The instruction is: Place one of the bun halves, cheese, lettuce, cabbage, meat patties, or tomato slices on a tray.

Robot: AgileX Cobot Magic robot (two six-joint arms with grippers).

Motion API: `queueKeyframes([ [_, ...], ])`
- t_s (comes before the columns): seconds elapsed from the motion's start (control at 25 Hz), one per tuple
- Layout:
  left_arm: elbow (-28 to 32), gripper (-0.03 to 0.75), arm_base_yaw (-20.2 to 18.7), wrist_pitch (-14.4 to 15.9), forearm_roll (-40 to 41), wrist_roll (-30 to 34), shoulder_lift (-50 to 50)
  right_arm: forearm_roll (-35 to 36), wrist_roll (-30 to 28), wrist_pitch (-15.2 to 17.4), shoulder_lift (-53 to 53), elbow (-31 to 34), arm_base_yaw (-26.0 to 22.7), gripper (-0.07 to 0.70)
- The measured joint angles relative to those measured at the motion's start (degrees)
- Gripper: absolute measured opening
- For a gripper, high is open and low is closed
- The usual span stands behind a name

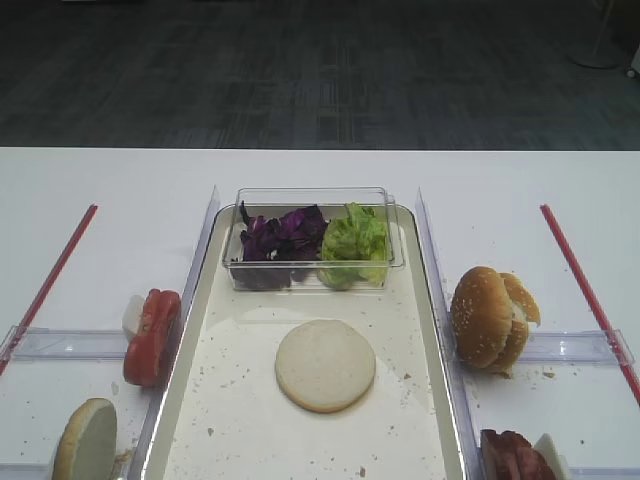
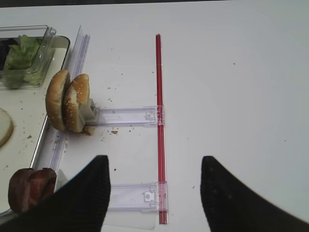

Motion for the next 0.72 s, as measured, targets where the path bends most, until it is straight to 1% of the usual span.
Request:
queueKeyframes([
  [0.2, 0.0, 0.618, 0.0, -0.23, -0.22, 0.94, -3.2, 0.0, 0.0, 0.0, 0.0, 0.0, 0.0, 0.445],
  [0.36, 0.0, 0.618, 0.0, -0.23, -0.94, 2.15, -7.61, 0.0, 0.0, 0.0, 0.0, 0.0, 0.0, 0.445],
  [0.48, 0.0, 0.618, 0.0, -0.23, -1.15, 2.59, -12.14, 0.0, 0.0, 0.0, 0.0, 0.0, 0.0, 0.445],
  [0.72, 0.0, 0.618, 0.0, 0.15, -1.15, 3.16, -24.86, 0.0, 0.0, 0.0, 0.0, 0.0, 0.0, 0.445],
])
